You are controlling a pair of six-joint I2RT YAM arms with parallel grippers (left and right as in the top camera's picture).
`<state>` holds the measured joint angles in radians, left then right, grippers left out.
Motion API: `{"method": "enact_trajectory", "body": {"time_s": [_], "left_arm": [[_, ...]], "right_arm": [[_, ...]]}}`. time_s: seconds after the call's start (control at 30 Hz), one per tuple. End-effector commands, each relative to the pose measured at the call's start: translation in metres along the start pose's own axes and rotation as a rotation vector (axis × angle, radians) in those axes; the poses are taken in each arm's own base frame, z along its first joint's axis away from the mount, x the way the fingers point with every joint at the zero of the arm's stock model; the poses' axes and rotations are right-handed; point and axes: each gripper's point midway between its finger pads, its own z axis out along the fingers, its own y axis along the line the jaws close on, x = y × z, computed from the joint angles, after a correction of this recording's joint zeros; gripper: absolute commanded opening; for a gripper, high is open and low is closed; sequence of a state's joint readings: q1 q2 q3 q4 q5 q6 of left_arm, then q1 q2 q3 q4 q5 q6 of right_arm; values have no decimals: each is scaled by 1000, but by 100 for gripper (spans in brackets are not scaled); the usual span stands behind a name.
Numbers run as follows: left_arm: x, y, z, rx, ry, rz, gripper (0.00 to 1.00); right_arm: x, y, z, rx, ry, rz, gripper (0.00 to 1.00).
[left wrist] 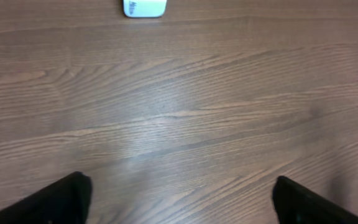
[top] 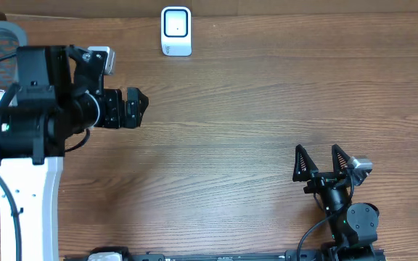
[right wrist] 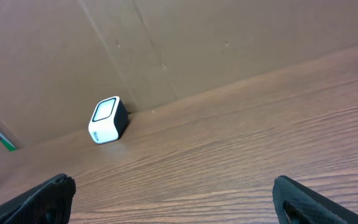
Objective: Scan the item barcode
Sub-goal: 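Swing the left gripper over and down into the grey basket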
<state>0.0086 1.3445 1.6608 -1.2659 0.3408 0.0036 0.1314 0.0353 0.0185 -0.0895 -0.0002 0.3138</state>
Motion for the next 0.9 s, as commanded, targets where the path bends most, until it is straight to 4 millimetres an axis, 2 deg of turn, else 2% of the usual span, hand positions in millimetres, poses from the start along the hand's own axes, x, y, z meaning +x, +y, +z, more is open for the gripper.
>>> {"method": "enact_trajectory", "body": {"time_s": [0.0,0.07,0.17,0.47,0.6,0.87], "left_arm": [[-13,6,-1,-27,-27,-28,92],[-20,23,-10,-114,-57,-132,92],[-29,37,-31,-183,-108,-195,92],[-50,83,-119,-382,-314,-355,94],[-44,104,-148,-450,-365,-443,96],[-10,159,-187,-609,-401,-670,100]], "right_arm": [[1,0,0,-4,-5,-5,100],[1,0,0,-4,-5,-5,100],[1,0,0,-4,-5,-4,100],[1,0,0,-4,-5,-5,100],[1,0,0,-4,-5,-5,100],[1,0,0,-4,-5,-4,100]]}}
